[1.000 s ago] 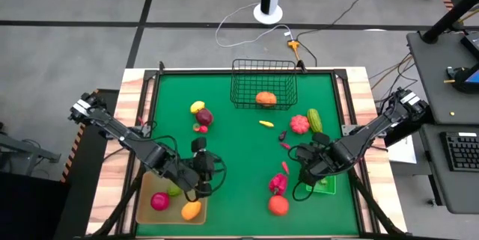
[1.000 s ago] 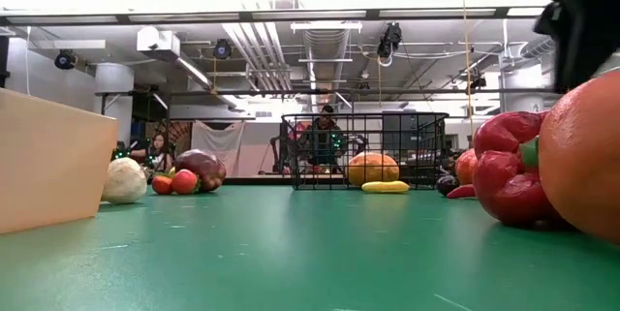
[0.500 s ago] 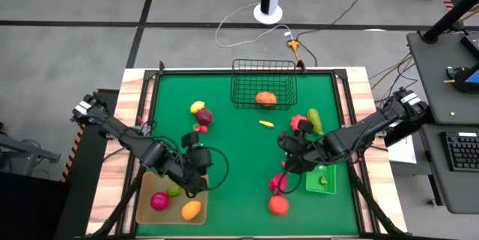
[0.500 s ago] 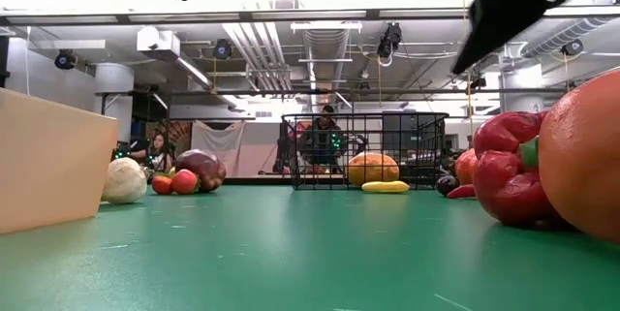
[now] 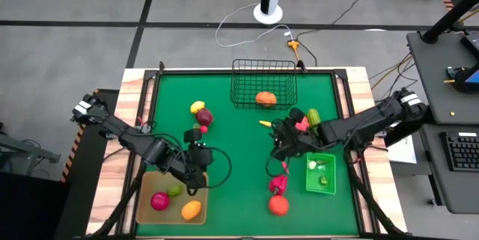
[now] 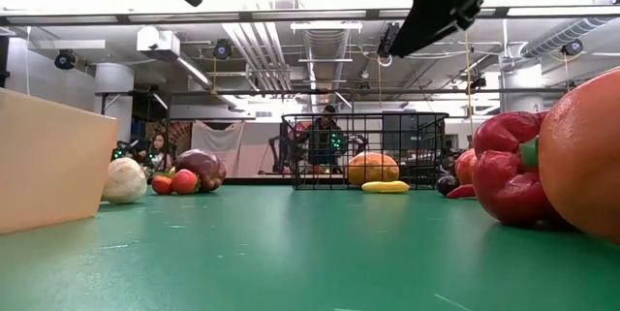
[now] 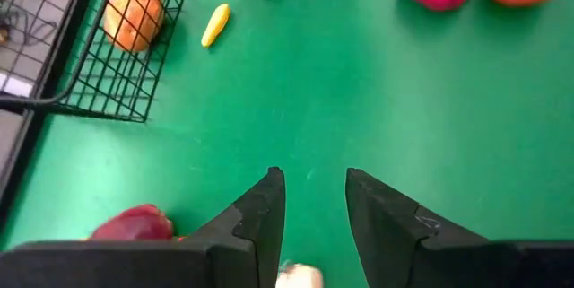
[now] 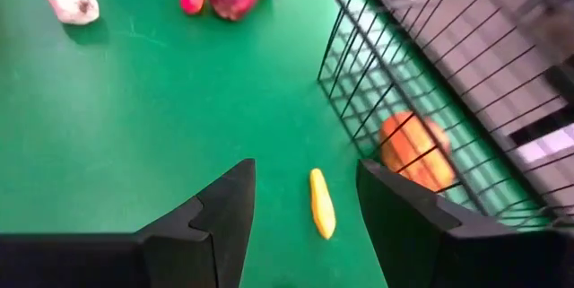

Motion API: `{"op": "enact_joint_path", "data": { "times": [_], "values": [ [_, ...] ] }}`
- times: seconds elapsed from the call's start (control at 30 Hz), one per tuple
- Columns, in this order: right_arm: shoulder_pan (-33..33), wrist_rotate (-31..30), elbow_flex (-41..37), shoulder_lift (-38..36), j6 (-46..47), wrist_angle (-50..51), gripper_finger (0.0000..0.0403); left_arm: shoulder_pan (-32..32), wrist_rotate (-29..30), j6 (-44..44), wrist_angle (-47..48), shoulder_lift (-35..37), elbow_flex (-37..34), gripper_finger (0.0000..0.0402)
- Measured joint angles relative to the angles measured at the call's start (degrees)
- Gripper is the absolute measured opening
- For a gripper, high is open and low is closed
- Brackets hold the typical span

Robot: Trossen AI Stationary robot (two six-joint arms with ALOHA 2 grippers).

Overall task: Sort produce into baskets
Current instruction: Put the corn into the green basket

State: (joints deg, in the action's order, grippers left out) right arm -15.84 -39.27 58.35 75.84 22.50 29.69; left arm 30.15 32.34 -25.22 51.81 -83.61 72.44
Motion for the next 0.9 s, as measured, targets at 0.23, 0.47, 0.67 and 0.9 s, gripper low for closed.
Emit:
{"op": "enact_joint_path", "data": {
  "times": [0.23, 0.47, 0.67, 0.9],
  "values": [
    [6.63, 8.29, 0.00, 1.65, 0.44, -0.82, 0.0187, -2.35, -2.19, 7.60, -7.63, 3.78, -6.95, 0.0081],
    [10.27, 13.62, 0.02, 1.96, 4.44, -2.02, 0.0187, -4.64, -8.29, 10.79, -18.70, 12.34, -17.70, 0.0076],
    [10.52, 13.82, 0.01, 1.96, 1.00, -1.68, 0.0187, -5.72, -1.70, 8.49, -25.61, 19.39, -24.75, 0.0076],
    [10.63, 13.95, 0.02, 2.88, 1.24, -2.16, 0.0187, -5.79, 1.64, 2.16, -26.26, 20.37, -25.89, 0.0075]
  ]
}}
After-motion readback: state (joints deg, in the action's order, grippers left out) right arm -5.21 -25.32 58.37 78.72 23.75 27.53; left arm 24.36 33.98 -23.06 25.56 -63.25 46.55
